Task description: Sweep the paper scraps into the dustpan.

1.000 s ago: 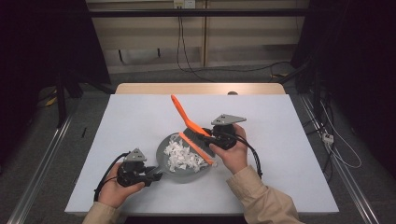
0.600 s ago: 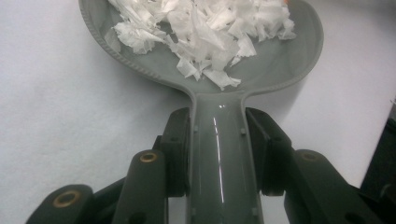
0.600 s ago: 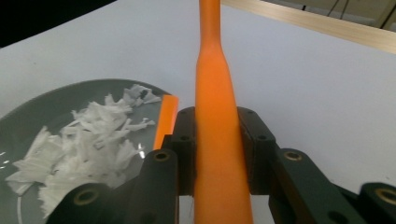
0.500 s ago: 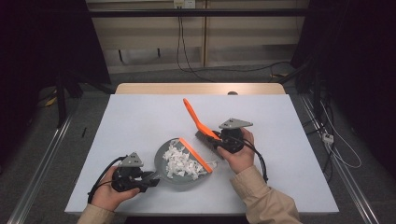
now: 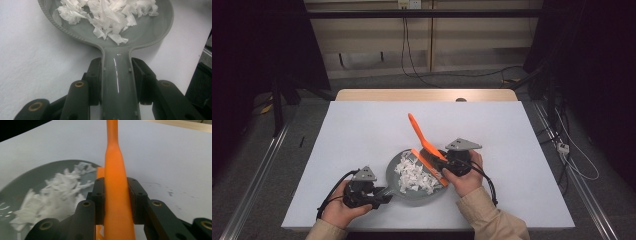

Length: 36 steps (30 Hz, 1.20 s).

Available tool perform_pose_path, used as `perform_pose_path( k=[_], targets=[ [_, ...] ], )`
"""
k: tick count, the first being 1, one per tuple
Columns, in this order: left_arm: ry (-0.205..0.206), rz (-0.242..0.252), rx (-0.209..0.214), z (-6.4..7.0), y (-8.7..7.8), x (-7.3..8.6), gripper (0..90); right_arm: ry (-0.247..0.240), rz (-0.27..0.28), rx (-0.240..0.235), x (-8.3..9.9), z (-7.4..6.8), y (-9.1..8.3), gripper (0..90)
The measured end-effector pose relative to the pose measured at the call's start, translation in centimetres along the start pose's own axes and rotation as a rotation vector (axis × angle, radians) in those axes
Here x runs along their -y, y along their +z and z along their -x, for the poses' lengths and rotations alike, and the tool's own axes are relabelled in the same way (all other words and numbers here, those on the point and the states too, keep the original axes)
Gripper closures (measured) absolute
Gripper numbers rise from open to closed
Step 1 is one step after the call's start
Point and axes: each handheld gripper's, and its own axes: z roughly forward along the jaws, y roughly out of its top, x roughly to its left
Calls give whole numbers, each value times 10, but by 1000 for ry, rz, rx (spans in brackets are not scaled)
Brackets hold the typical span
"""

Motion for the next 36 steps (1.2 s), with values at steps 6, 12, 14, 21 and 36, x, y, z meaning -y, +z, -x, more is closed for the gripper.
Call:
perform_pose_path(
  k=[6, 12, 14, 21, 36],
  targets=[
    [-3, 14, 1, 1, 5, -1, 622, -4, 36, -37, -5, -6, -3, 712],
    [36, 14, -68, 7, 12, -2, 597, 52, 69, -88, -9, -3, -2, 712],
    [43, 12, -77, 8, 15, -4, 618, 63, 69, -109, -9, -3, 0, 712],
    [8, 42, -113, -1, 9, -4, 620, 43, 110, -80, -19, 6, 1, 712],
    [-18, 20, -59, -26, -1, 0, 620, -111, 24, 47, -18, 22, 33, 711]
  ],
)
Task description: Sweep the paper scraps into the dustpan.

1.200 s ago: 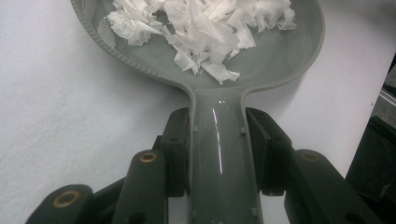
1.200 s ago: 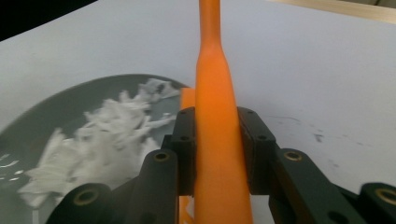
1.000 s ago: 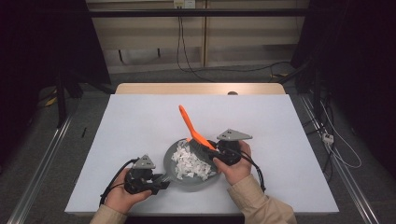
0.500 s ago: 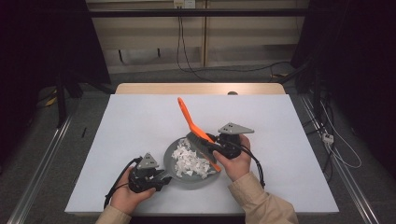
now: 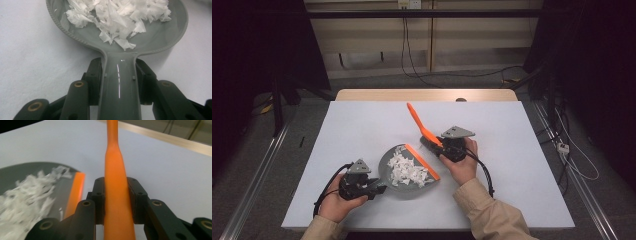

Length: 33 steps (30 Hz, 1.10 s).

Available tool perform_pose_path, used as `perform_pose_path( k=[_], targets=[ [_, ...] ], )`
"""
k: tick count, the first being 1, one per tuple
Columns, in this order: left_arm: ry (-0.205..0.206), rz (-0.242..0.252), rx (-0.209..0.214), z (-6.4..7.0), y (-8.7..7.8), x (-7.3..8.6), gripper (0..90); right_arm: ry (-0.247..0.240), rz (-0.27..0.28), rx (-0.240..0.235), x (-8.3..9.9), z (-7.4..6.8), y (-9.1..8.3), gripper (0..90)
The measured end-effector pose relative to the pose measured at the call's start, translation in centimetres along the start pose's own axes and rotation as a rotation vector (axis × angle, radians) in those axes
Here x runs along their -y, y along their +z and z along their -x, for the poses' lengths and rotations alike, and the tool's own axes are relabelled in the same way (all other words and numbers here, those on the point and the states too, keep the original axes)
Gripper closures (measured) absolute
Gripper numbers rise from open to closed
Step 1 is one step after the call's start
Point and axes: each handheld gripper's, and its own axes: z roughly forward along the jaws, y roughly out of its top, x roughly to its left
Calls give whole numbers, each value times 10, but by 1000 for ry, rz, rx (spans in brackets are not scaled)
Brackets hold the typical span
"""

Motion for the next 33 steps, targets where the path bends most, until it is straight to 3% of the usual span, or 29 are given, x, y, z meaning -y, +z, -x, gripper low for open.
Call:
perform_pose_path(
  k=[4, 7, 10, 12, 15, 18, 22, 25, 27, 33],
  targets=[
    [-1, -8, -3, 1, 3, -1, 621, -74, -20, -31, 1, -19, -3, 707],
    [1, -15, -13, 2, 4, -2, 621, -76, -8, -73, 3, -28, -6, 708],
    [3, -12, -4, 2, 4, -1, 621, -47, 17, -120, 2, -31, -13, 710],
    [6, -11, -3, 2, 5, -1, 621, -2, 34, -189, -1, -33, -17, 712],
    [14, -6, 0, 2, 5, 0, 619, -38, 55, -171, -7, -36, -23, 711],
    [0, 10, 7, 2, 7, 1, 608, 16, 92, -175, -11, -28, -27, 711],
    [11, 5, -7, 4, 8, 0, 622, 55, 99, -156, -10, -15, -28, 711],
    [24, -7, 17, 4, 6, -1, 625, 67, 106, -124, -9, -7, -30, 711],
    [31, -12, 27, 3, 2, 0, 626, 53, 96, -83, -7, -4, -31, 711],
    [33, -12, 29, 4, -3, 0, 625, 29, 34, -19, 10, 0, -25, 711]
  ],
)
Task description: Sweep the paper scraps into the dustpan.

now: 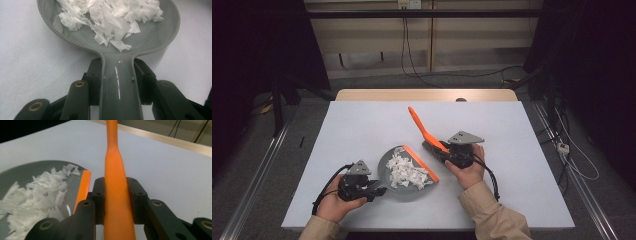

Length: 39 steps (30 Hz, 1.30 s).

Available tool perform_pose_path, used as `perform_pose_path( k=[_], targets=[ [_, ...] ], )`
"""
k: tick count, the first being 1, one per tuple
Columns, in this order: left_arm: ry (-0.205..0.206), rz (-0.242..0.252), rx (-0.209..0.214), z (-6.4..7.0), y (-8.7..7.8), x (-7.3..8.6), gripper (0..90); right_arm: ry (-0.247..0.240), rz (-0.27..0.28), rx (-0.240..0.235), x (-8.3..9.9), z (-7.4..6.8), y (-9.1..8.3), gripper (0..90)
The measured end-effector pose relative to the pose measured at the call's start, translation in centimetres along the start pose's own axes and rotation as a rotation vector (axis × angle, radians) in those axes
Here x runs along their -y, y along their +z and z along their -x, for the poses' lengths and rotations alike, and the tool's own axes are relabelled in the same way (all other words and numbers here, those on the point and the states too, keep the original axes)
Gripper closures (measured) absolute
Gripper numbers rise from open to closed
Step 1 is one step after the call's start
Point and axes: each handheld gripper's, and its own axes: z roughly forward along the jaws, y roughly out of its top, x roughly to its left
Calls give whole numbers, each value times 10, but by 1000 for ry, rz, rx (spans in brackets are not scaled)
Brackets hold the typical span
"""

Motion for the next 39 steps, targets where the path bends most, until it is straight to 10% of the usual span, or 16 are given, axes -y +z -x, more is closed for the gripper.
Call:
perform_pose_path(
  k=[7, 13, 39],
  targets=[
    [-9, -13, -5, 2, 10, -1, 625, -51, -9, -47, 10, -28, -3, 707],
    [-7, -4, -26, 5, 11, -2, 622, 12, 43, -161, 3, -34, -9, 711],
    [-22, 81, -45, 3, 8, 3, 629, 62, 98, -87, -4, -5, -18, 711]
  ],
)
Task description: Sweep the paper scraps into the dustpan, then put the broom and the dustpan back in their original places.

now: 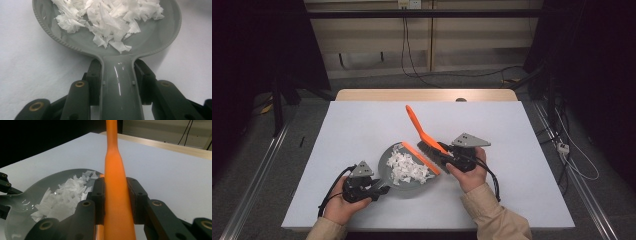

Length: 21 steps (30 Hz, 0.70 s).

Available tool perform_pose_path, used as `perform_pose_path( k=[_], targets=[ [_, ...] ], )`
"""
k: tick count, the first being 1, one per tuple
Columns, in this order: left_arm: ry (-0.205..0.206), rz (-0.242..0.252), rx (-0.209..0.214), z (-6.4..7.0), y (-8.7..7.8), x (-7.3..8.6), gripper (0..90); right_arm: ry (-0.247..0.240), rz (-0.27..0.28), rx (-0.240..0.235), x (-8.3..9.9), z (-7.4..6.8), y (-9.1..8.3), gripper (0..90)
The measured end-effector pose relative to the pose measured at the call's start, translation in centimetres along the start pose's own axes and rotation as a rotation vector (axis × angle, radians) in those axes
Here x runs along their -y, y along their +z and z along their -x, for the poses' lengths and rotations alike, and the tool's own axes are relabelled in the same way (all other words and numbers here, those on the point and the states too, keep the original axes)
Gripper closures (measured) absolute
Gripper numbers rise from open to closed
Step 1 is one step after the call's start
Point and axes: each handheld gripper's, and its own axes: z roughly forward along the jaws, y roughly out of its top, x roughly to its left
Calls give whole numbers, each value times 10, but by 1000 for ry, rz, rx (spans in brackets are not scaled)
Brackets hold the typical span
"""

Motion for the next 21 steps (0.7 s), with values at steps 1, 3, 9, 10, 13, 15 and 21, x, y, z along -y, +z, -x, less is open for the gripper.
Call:
perform_pose_path(
  k=[1, 3, 9, 10, 13, 15, 21],
  targets=[
    [1, -7, 0, -1, -2, 0, 629, 2, 2, 2, 0, 1, -1, 711],
    [-14, 19, -5, -2, -3, 0, 629, 5, 8, 6, 0, 4, -2, 711],
    [-45, 51, -26, -8, -11, 1, 629, 21, 20, 28, -1, 10, -7, 711],
    [-48, 54, -32, -10, -12, 1, 629, 21, 21, 26, -1, 11, -7, 711],
    [-74, 67, -45, -13, -16, 3, 629, 24, 21, 38, -1, 12, -9, 710],
    [-79, 71, -55, -15, -18, 4, 628, 26, 21, 36, 0, 13, -10, 711],
    [-112, 91, -86, -21, -24, 6, 628, 21, 16, 50, 1, 16, -13, 710]
  ],
)
